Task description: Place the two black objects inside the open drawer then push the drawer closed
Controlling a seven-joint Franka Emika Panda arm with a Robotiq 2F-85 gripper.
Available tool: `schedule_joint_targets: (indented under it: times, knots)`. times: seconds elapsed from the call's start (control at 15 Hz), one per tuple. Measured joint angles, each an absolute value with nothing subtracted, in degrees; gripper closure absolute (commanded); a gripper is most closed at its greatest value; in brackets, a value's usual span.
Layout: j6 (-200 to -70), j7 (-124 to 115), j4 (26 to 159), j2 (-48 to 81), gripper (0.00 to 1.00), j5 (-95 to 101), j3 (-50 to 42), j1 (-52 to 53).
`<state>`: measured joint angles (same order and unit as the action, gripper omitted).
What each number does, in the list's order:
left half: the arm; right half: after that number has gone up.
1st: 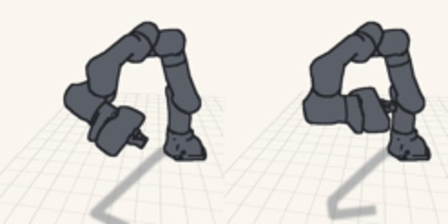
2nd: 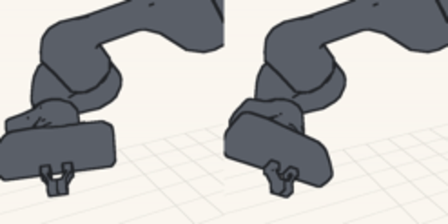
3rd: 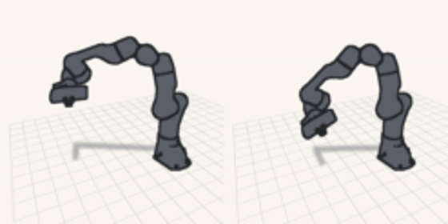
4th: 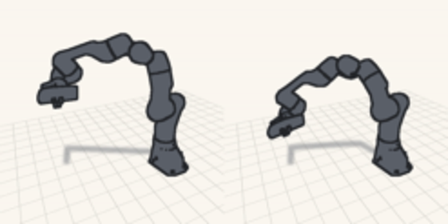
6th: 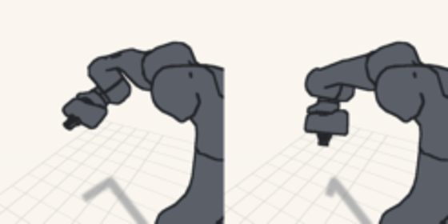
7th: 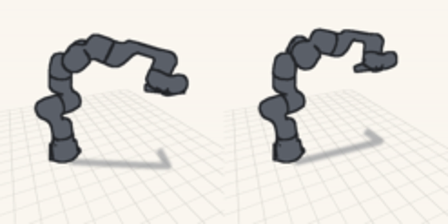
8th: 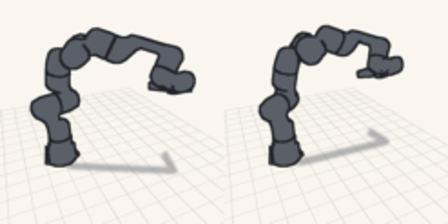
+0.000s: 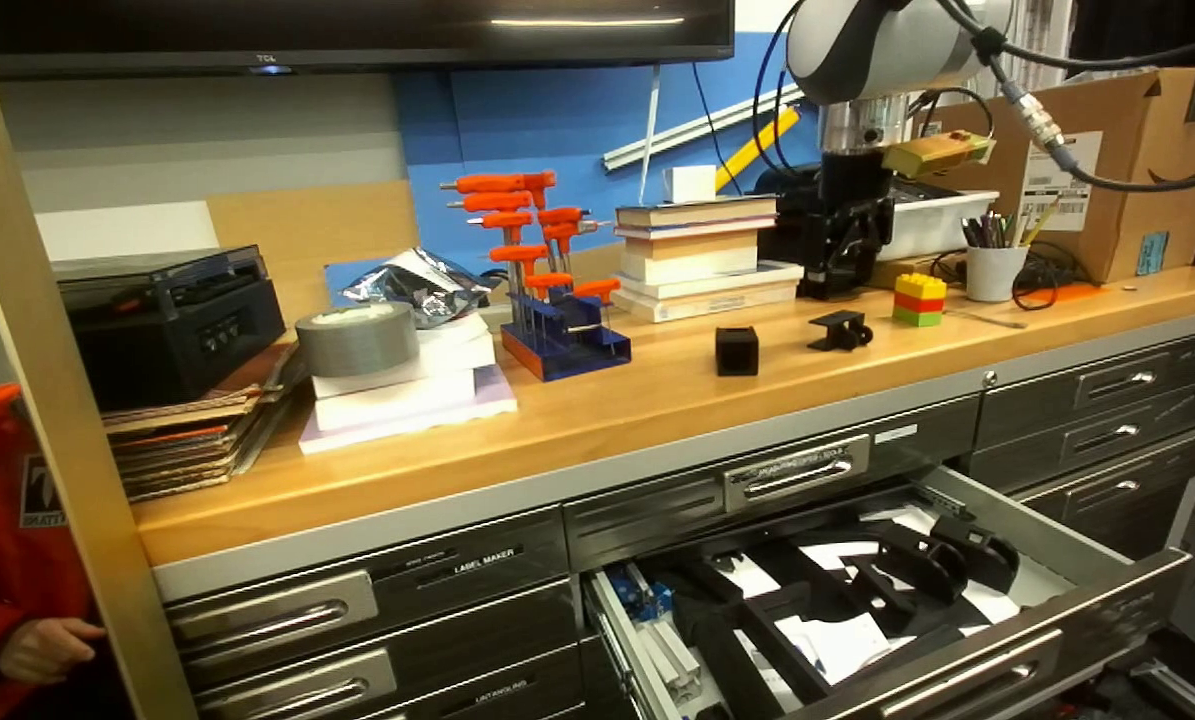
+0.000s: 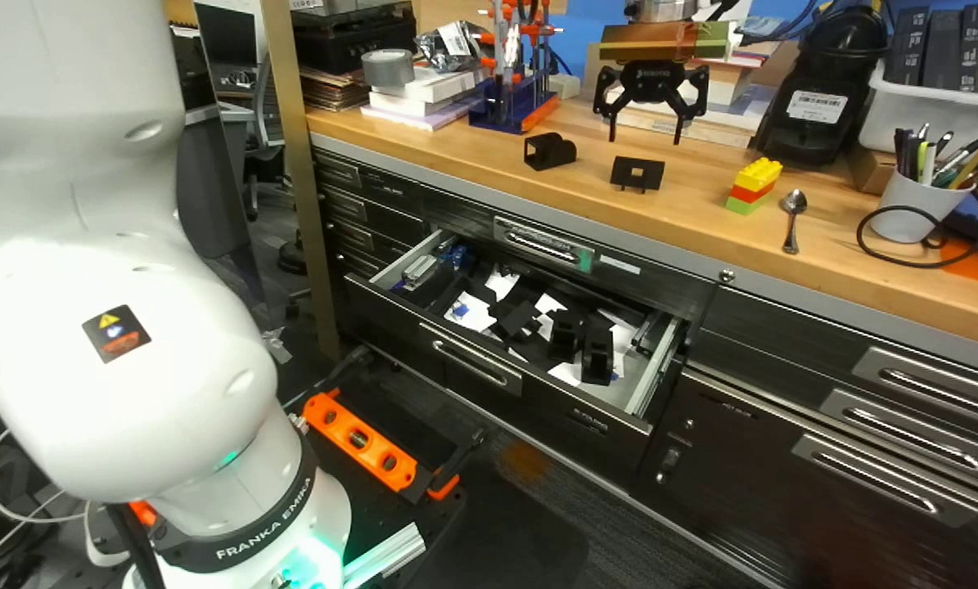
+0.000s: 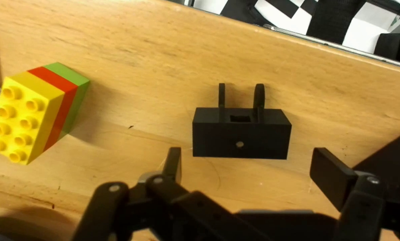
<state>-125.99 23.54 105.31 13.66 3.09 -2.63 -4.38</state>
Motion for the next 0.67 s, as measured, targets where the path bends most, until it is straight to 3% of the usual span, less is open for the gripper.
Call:
schedule_joint_targets:
  times: [0.67]
  knots:
    - [-125.17,25.6,102.78,19.57,0.0,0.8,-1.83,-6.34]
